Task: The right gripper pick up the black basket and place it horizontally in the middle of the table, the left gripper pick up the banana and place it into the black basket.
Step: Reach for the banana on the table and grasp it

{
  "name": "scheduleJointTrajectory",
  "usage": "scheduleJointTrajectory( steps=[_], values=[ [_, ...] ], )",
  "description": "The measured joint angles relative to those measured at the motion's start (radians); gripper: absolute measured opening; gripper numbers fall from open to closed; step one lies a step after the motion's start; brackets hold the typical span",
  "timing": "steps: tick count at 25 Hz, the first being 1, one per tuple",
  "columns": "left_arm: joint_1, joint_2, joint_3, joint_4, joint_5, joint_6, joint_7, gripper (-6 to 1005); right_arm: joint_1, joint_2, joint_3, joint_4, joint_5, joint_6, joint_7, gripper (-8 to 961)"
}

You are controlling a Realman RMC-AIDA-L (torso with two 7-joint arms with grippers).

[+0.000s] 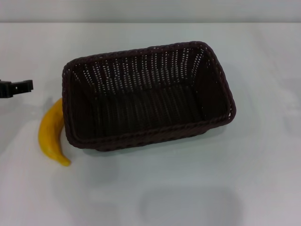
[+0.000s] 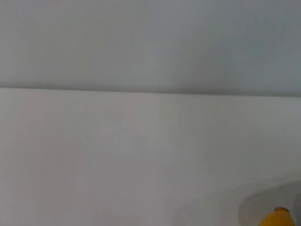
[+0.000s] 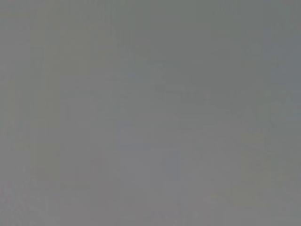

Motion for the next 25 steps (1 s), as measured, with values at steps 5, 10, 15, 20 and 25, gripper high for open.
scheduleJointTrajectory(
  steps=[5,10,15,20,25],
  values=[
    [0.003,0.000,-0.001,0.036,0.021,-0.052,-0.001,878,-0.001,0.003,-0.001,-0.004,-0.006,0.000,0.009,869],
    [0.006,-0.001,-0.008,0.089,0.052,-0.121,-0.011,878,0.001,-0.001,-0.007,-0.007,-0.015,0.001,0.029,869],
    [0.004,0.001,-0.027,0.099,0.058,-0.184,-0.015,878,0.002,0.002,-0.008,-0.011,-0.031,0.003,0.037,870],
    [-0.002,0.002,-0.026,0.090,0.102,-0.224,-0.011,878,0.001,0.009,-0.009,-0.011,-0.034,0.010,0.041,869],
    [-0.006,0.001,-0.020,0.068,0.116,-0.236,0.018,878,0.000,0.014,-0.009,-0.011,-0.046,0.031,0.042,869]
  ],
)
